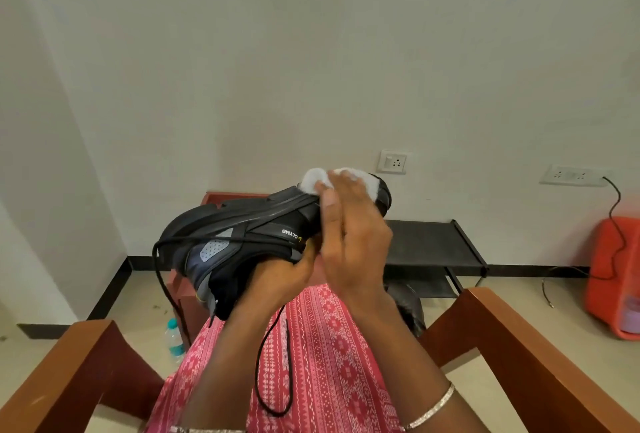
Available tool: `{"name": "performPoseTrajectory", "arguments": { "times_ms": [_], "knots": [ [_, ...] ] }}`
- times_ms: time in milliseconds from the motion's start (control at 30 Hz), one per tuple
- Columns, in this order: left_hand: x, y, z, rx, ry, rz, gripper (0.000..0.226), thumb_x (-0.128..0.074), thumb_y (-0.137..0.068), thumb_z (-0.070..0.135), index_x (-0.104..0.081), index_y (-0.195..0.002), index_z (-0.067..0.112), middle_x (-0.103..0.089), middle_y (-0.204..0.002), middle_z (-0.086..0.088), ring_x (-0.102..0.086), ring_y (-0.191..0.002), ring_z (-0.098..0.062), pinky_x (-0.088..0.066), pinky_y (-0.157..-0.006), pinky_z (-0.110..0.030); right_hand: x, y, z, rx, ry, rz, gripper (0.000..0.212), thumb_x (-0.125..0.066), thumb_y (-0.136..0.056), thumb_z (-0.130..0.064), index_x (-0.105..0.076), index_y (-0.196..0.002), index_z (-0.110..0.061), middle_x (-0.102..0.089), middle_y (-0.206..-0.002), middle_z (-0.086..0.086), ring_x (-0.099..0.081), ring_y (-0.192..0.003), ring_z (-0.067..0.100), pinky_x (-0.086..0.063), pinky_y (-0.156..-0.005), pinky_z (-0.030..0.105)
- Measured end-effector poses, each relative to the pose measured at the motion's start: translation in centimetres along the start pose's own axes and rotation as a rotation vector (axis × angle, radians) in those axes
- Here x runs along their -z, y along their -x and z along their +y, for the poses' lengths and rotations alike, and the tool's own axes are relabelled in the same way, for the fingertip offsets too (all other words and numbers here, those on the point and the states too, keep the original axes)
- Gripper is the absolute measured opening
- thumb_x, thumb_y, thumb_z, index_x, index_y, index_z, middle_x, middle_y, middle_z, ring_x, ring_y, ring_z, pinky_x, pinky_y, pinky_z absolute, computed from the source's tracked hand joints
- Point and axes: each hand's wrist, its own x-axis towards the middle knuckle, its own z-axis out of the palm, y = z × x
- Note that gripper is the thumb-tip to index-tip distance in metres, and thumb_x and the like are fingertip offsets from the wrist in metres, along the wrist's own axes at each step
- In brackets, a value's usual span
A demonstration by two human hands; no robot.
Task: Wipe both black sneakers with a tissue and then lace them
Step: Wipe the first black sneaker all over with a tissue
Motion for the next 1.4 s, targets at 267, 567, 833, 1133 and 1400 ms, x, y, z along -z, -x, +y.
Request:
{"name": "performPoseTrajectory", "arguments": {
  "times_ms": [267,567,833,1133,1400],
  "knots": [
    [0.0,0.0,-0.3,-0.051,0.205,0.049,0.06,-0.058,-0.091,0.055,-0.056,-0.139,0.019,-0.054,-0.146,-0.004,-0.044,-0.138,-0.021,-0.033,-0.106,-0.023,0.8,-0.4,3.8,0.013,0.002,0.022,0.038,-0.042,-0.106,-0.027,-0.063,-0.133,-0.011,-0.06,-0.14,0.006,-0.05,-0.136,0.016,-0.045,-0.109,0.044],
    [-0.5,-0.2,-0.4,0.022,0.28,0.024,0.064,-0.06,-0.084,0.063,-0.062,-0.13,0.019,-0.062,-0.127,-0.003,-0.054,-0.12,-0.019,-0.041,-0.099,-0.026,0.5,-0.1,3.1,-0.209,0.031,0.103,0.046,-0.034,-0.107,-0.037,-0.054,-0.143,-0.015,-0.051,-0.148,0.004,-0.039,-0.144,0.018,-0.038,-0.115,0.047],
    [-0.3,-0.2,-0.7,0.02,0.287,0.001,0.041,-0.056,-0.095,0.05,-0.067,-0.116,0.017,-0.066,-0.109,-0.002,-0.061,-0.109,-0.022,-0.044,-0.086,-0.023,0.0,0.1,2.2,0.185,0.077,-0.099,0.039,-0.041,-0.105,-0.026,-0.064,-0.131,-0.007,-0.061,-0.138,0.009,-0.047,-0.138,0.017,-0.034,-0.118,0.041],
    [-0.8,-0.9,-1.4,-0.092,0.632,0.045,0.02,-0.076,-0.079,0.044,-0.069,-0.098,0.042,-0.068,-0.108,0.02,-0.059,-0.114,-0.006,-0.046,-0.101,-0.03,1.5,1.2,4.5,-0.256,-0.148,0.096,0.043,-0.037,-0.108,-0.033,-0.043,-0.15,-0.028,-0.038,-0.158,-0.005,-0.032,-0.147,0.008,-0.041,-0.114,0.042],
    [-1.0,-1.3,-1.5,-0.126,0.666,0.014,0.025,-0.076,-0.079,0.043,-0.069,-0.102,0.042,-0.072,-0.108,0.018,-0.061,-0.111,-0.002,-0.047,-0.087,-0.019,0.8,1.2,3.0,-0.288,-0.109,0.062,0.048,-0.034,-0.107,-0.036,-0.038,-0.153,-0.022,-0.03,-0.162,-0.004,-0.016,-0.152,0.006,-0.031,-0.12,0.04]
  ]
}}
